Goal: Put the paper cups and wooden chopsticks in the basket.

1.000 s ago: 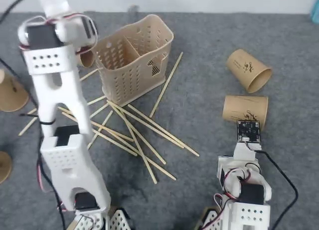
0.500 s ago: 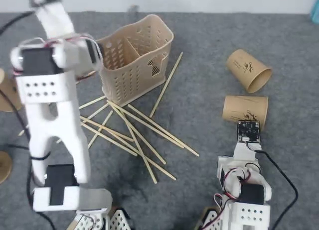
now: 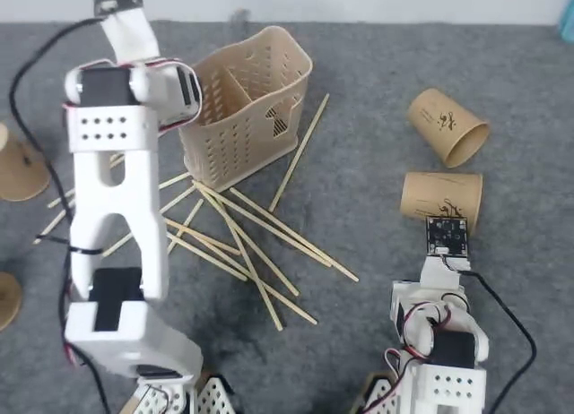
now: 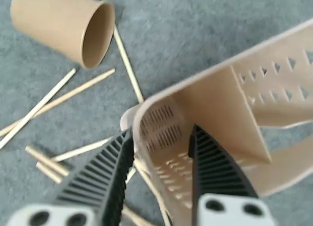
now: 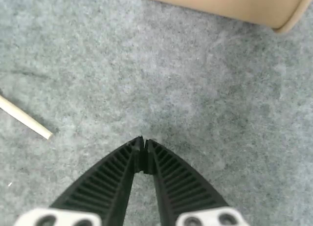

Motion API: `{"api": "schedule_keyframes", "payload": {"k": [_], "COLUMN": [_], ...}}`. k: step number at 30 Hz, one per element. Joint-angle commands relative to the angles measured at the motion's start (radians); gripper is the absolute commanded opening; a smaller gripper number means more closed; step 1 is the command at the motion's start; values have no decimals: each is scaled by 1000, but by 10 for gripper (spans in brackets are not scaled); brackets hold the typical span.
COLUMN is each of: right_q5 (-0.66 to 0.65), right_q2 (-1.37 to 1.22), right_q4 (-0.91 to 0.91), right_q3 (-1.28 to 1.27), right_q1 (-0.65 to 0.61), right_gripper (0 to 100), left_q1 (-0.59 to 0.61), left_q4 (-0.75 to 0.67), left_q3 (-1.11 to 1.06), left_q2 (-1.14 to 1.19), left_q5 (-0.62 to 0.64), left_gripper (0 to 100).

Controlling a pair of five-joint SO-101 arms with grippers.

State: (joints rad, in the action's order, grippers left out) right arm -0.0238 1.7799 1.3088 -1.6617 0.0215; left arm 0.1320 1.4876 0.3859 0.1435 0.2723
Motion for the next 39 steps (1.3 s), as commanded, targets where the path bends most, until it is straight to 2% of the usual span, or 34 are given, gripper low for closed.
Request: {"api": "schedule_keyframes", "payload": {"k": [1,3,9,13,16,21,26,36,39], "right_q5": [-14,-14,-14,-14,-14,-14,-14,-14,-14], "right_q2": [-5,-5,-5,-5,-5,-5,-5,-5,-5], "right_q4": [-2,-2,-2,-2,-2,-2,-2,-2,-2], "right_q3": [11,11,11,11,11,11,11,11,11], "right_q1": [16,16,16,16,16,16,16,16,16], "right_gripper": [6,6,6,6,6,6,6,6,6], "left_q1": [-48,-72,-170,-175,-175,-149,-89,-78,-83], "left_q4": [-78,-129,-175,-264,-275,-252,-233,-29,41], "left_q3": [28,28,28,42,65,200,427,918,1029], "left_q2": [6,12,11,12,46,186,353,646,697], "left_q5": [8,-34,-230,-275,-279,-267,-175,-176,-210], "left_gripper": [91,9,12,12,12,12,12,15,107]}}
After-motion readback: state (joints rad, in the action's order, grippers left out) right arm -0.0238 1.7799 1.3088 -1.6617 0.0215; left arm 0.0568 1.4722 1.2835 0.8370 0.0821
